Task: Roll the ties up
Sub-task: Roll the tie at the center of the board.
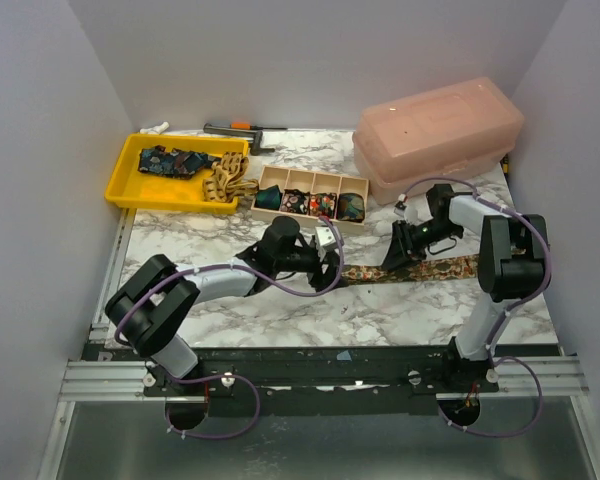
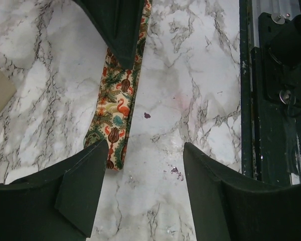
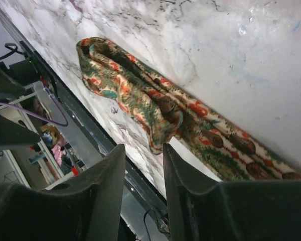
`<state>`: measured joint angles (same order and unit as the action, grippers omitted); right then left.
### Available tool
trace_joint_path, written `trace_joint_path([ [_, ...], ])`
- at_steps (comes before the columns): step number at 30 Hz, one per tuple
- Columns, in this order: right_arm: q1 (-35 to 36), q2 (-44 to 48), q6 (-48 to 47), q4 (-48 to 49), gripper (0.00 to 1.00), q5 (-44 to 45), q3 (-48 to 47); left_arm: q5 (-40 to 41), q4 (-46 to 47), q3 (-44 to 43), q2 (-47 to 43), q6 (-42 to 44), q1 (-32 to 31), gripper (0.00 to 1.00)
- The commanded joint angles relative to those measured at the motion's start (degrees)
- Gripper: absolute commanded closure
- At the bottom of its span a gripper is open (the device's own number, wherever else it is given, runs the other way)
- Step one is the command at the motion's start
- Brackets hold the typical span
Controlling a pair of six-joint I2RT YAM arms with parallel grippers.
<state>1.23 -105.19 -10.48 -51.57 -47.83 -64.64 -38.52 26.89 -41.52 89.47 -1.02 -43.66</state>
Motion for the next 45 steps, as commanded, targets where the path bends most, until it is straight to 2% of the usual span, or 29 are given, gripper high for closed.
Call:
trace_joint_path([
  [1,0.65,-3.64,1.27,2.17,0.62,0.72,-1.09,0.12,7.86,-1.06,3.01,2.53,-1.73,0.37],
  [6,1.62,-5.38,1.6,2.98,0.62,0.99,-1.24,-0.36,10.63,-2.28,6.18,1.46,-2.47,0.42],
  [14,1.75,-6.96,2.34,5.84,0.72,10.19,-0.05,-1.58,15.9,-6.47,13.88,-6.81,-2.82,0.65],
  [18,1.75,-8.42,2.39,6.21,0.76,12.26,-0.14,-2.39,19.84,-7.07,17.77,-10.47,-2.92,0.72],
  [26,1.84,-9.2,2.16,6.92,0.8,15.16,-0.07,1.52,22.82,-6.14,27.63,-15.67,-2.73,0.83],
  [31,1.99,-9.51,1.73,6.83,0.81,16.08,-0.3,1.09,23.4,-3.03,28.51,-13.56,-2.32,0.83],
  [34,2.35,-9.47,1.38,6.48,0.82,16.72,-0.39,-1.64,23.6,0.52,21.74,-8.38,-2.37,0.7],
  [36,2.57,-9.13,1.17,6.41,0.82,16.72,-0.31,-0.11,22.37,2.72,16.26,-6.1,-2.02,0.6],
  [37,2.75,-9.06,1.17,6.53,0.82,16.79,-0.24,0.07,22.09,3.54,14.41,-6.34,-1.25,0.58],
  [40,3.16,-9.25,0.95,6.2,0.82,17.06,-0.39,-0.35,21.83,5.15,10.78,-12.08,1.99,0.55],
  [45,3.6,-9.5,0.83,6.32,0.82,18.03,-0.48,-1.22,18.69,5.14,11.46,-22.12,5.94,0.54],
])
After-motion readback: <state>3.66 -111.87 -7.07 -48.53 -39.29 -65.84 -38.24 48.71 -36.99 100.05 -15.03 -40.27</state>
